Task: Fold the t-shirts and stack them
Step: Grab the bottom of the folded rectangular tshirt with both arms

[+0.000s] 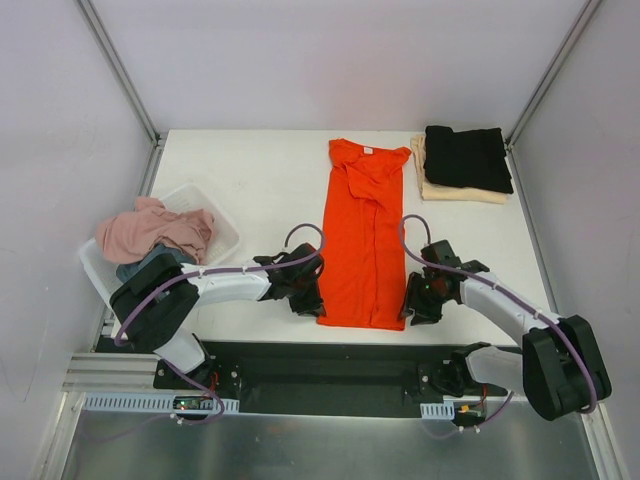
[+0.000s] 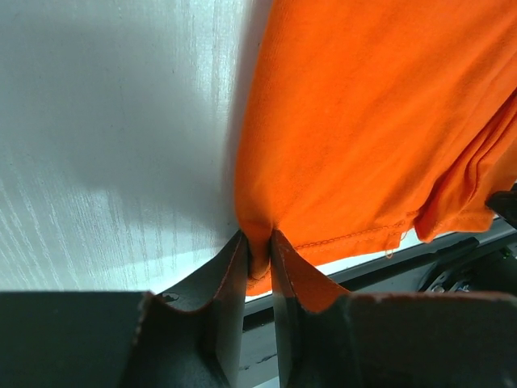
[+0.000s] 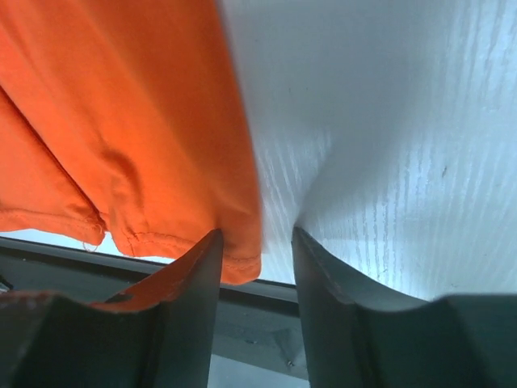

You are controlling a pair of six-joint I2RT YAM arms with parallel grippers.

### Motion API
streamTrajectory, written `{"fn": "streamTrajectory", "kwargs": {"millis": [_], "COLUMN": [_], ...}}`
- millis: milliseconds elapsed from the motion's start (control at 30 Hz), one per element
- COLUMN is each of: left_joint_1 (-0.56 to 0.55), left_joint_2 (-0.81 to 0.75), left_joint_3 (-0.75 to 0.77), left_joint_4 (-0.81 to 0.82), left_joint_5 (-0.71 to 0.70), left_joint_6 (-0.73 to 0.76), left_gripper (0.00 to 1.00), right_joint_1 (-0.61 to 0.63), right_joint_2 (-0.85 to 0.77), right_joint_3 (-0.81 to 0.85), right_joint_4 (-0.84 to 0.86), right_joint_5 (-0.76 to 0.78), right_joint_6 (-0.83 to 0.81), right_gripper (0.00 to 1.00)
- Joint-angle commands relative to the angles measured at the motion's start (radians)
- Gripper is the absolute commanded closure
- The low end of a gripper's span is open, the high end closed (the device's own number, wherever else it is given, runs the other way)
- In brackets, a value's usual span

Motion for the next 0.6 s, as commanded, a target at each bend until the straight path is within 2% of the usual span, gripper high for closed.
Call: {"fn": "streamTrajectory", "kwargs": {"millis": [0, 133, 233, 267, 300, 567], "left_joint_1": [-0.008, -0.010, -0.008, -0.010, -0.010, -0.018], "left_joint_2": [-0.004, -0.005, -0.021, -0.025, -0.036, -0.114], "left_joint_3": [-0.045, -0.057, -0.069, -0.074, -0.082, -0.140], "left_joint_4": [-0.051, -0.052, -0.052, -0.052, -0.052, -0.075], "left_joint_5": [-0.003, 0.015, 0.023, 0.028, 0.046, 0.115], "left_joint_6": [-0.005, -0.004, -0.005, -0.007, -0.005, -0.008], "left_gripper": [0.82, 0.83, 0.88, 0.91, 0.98, 1.00], "right_joint_1": [0.016, 0.035, 0.038, 0.042, 0.047, 0.144], "right_joint_2": [0.047, 0.049, 0.020, 0.012, 0.003, -0.147], "right_joint_3": [-0.055, -0.092, -0.115, -0.121, -0.123, -0.153], "right_joint_4": [0.090, 0.116, 0.115, 0.115, 0.113, 0.026], "right_joint_5": [-0.090, -0.139, -0.142, -0.146, -0.162, -0.195], "right_joint_6": [0.032, 0.057, 0.068, 0.066, 0.065, 0.095], "right_gripper": [0.62, 0.68, 0.79, 0.96, 0.99, 0.99]}}
